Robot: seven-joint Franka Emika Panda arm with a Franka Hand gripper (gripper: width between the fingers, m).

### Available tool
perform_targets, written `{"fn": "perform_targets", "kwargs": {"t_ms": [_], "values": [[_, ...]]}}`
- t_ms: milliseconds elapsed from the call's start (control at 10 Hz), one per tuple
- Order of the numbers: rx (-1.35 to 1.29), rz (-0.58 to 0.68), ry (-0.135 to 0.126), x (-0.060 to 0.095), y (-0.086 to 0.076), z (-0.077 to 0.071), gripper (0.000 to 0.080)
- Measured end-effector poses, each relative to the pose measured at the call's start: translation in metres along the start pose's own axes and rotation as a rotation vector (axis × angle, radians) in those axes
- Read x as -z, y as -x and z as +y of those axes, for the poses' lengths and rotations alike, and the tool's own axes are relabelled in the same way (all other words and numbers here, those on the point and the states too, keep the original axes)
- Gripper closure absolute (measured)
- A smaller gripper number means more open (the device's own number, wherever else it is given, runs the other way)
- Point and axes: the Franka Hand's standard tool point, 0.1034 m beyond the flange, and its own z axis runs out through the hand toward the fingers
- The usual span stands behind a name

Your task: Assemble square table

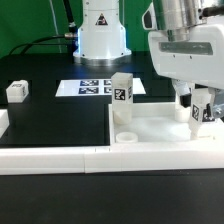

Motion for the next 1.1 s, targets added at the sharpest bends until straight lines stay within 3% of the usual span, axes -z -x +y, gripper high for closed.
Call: {"fn": "perform_targets", "kwargs": {"t_ms": [200, 300, 500, 600, 800, 900, 1100], "values": [[0.0, 0.0, 0.0, 0.0, 0.0, 0.0, 0.0151], [-0.164, -0.014, -0.036, 0.0, 0.001, -0.003, 0.0151], [0.084, -0.008, -0.033, 0.0, 0.001, -0.002, 0.0151], [0.317, 0.012, -0.017, 0.002, 0.007, -0.004, 0.0151], [0.741, 0.026, 0.047, 0.004, 0.021, -0.006, 0.0151], [0.85, 0.018, 0.064, 0.003, 0.022, -0.004, 0.0151], [0.998, 0.016, 0.064, 0.003, 0.02, -0.004, 0.0151]]}}
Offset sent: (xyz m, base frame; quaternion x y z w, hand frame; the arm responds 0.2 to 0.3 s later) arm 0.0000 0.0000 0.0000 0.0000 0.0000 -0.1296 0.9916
